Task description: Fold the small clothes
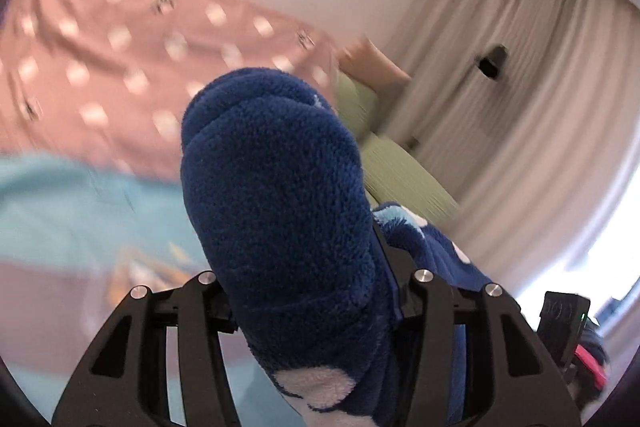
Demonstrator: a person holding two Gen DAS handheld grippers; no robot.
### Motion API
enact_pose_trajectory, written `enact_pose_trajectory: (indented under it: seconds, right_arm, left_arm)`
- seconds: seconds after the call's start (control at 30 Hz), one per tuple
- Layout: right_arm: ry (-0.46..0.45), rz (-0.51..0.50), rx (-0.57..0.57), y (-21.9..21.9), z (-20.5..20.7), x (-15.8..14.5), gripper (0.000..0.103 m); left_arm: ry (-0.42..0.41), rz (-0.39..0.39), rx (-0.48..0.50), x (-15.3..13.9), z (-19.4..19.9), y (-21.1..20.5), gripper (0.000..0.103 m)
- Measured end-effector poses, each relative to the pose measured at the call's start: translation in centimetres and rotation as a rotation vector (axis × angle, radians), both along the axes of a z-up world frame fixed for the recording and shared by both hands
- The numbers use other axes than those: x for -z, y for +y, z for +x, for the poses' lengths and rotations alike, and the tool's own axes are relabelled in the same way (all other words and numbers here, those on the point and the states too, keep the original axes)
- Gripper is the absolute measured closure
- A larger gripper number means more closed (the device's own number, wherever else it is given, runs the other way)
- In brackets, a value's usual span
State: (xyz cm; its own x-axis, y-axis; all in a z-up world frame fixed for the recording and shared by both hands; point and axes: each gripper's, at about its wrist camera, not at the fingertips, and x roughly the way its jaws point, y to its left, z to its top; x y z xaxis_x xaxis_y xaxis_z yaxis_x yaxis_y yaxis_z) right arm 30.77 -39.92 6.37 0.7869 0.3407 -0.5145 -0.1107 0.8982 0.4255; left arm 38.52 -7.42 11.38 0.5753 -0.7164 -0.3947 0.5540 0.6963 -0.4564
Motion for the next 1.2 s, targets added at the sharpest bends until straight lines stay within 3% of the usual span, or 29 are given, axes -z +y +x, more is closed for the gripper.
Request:
enact_pose_trajectory:
  seconds: [0.07,0.17,0.23,0.27,0.3,0.33,0.4,0.43,0.47,0.57,0.7,0.77,0.83,0.93,1.1,1.2]
  right_arm:
    - [-0.013,-0.018,-0.019,0.9,4.2,0.2,0.065]
    - [-0.017,-0.038,-0.045,2.3,11.5,2.5,0.061]
    - [0.058,-0.096,0.035,3.0,15.5,6.1,0.041]
    - [0.134,-0.124,0.113,3.0,16.9,8.8,0.042]
    - [0.188,-0.098,0.150,2.7,17.4,11.3,0.053]
    - [0.209,-0.056,0.163,2.5,17.3,12.7,0.056]
    - [0.203,0.017,0.163,2.3,15.4,14.7,0.056]
    - [0.178,-0.017,0.150,2.8,14.0,14.8,0.056]
    - [0.155,-0.064,0.141,3.3,12.8,14.5,0.056]
    - [0.081,-0.182,0.103,5.2,8.3,12.2,0.054]
    - [-0.031,-0.233,0.074,7.0,1.6,8.2,0.033]
    - [-0.089,-0.253,0.081,8.1,-2.9,6.1,0.020]
    - [-0.119,-0.278,0.120,9.3,-6.6,4.9,0.004]
    - [-0.149,-0.304,0.167,10.5,-11.8,3.7,0.002]
    - [-0.061,-0.234,0.187,11.2,-17.7,2.9,0.002]
    - [-0.054,-0.259,0.212,12.4,-21.2,1.9,0.002]
  left_arm:
    - [-0.059,0.040,-0.074,-1.5,3.9,0.8,0.050]
    - [-0.096,0.061,-0.171,-0.9,8.7,2.3,0.048]
    - [-0.098,0.088,-0.259,1.1,11.6,3.8,0.039]
    - [-0.076,0.141,-0.326,3.2,13.4,4.2,0.029]
    - [-0.031,0.210,-0.388,5.7,15.1,4.6,0.026]
    - [0.019,0.255,-0.420,7.8,15.9,5.1,0.026]
    - [0.203,0.357,-0.463,14.6,17.6,6.5,0.026]
    - [0.226,0.380,-0.470,16.1,17.4,6.8,0.027]
    - [0.229,0.401,-0.449,18.2,16.4,7.3,0.027]
    - [0.182,0.434,-0.403,19.4,13.8,7.7,0.027]
    - [0.085,0.388,-0.327,16.8,7.8,7.2,0.024]
    - [0.043,0.322,-0.280,14.5,4.6,6.7,0.014]
    - [0.016,0.270,-0.253,13.1,1.0,6.7,0.010]
    - [-0.003,0.214,-0.230,10.9,-5.0,6.6,0.001]
    - [0.014,0.281,-0.340,9.0,-13.0,7.3,0.001]
    - [0.023,0.279,-0.342,8.6,-17.0,8.1,0.001]
